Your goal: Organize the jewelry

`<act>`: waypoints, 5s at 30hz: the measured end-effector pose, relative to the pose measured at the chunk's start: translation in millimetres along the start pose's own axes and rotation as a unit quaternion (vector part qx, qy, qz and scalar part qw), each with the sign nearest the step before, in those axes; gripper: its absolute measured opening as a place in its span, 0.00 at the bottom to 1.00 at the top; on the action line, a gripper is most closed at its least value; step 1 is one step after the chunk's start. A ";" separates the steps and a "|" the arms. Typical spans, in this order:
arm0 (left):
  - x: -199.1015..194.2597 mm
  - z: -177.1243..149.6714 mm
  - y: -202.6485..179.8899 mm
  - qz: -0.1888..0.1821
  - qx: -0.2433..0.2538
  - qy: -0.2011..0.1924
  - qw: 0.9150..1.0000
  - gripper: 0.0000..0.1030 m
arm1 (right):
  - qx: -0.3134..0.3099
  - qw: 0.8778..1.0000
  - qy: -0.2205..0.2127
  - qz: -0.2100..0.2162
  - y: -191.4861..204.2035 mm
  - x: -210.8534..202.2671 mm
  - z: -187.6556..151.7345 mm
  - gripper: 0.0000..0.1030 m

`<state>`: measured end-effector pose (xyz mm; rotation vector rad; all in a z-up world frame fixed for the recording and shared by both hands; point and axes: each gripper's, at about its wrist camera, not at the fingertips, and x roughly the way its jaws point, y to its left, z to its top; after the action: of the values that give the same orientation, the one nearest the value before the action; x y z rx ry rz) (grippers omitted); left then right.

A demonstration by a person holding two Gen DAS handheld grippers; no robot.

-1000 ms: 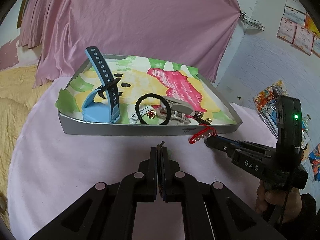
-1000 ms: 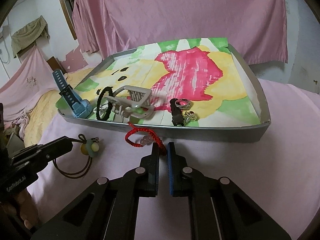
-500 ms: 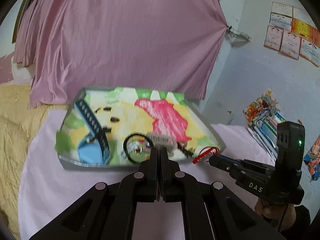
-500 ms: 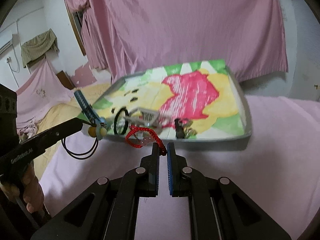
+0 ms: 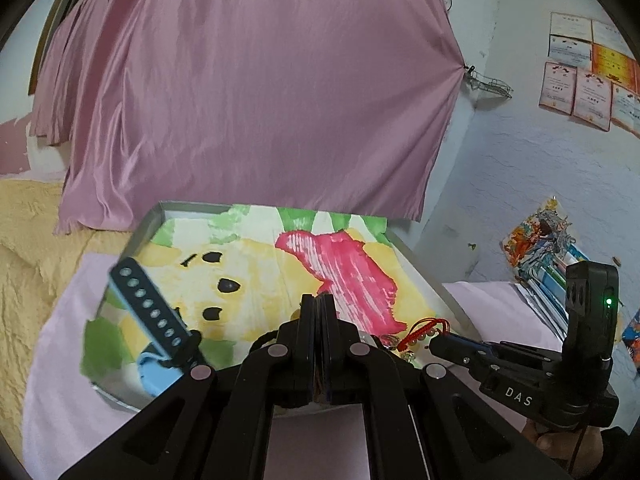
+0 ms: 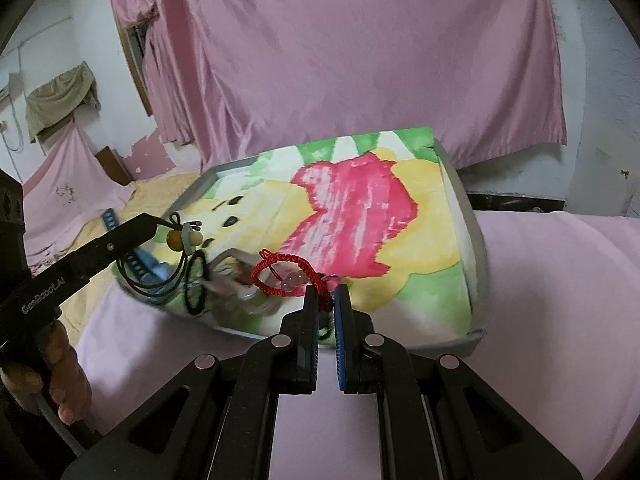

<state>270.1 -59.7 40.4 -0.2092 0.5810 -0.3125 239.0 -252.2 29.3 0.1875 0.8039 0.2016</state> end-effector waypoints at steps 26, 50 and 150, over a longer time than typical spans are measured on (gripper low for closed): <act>19.0 -9.1 2.7 0.037 0.012 0.031 0.999 0.19 | -0.007 1.000 0.021 -0.010 2.3 18.4 1.1 0.11; -54.8 -15.5 1.2 0.044 -0.009 -0.072 0.996 0.96 | -0.006 0.987 -0.160 -0.029 14.4 -78.2 -14.8 0.71; -200.8 -148.4 4.1 0.119 0.040 -0.133 0.983 1.00 | -0.023 0.967 -0.242 -0.081 60.2 -205.6 -186.1 0.92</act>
<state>28.1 -2.0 19.3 -0.0989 0.3237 -0.0728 -42.1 -228.7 59.9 0.1179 0.3247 0.0153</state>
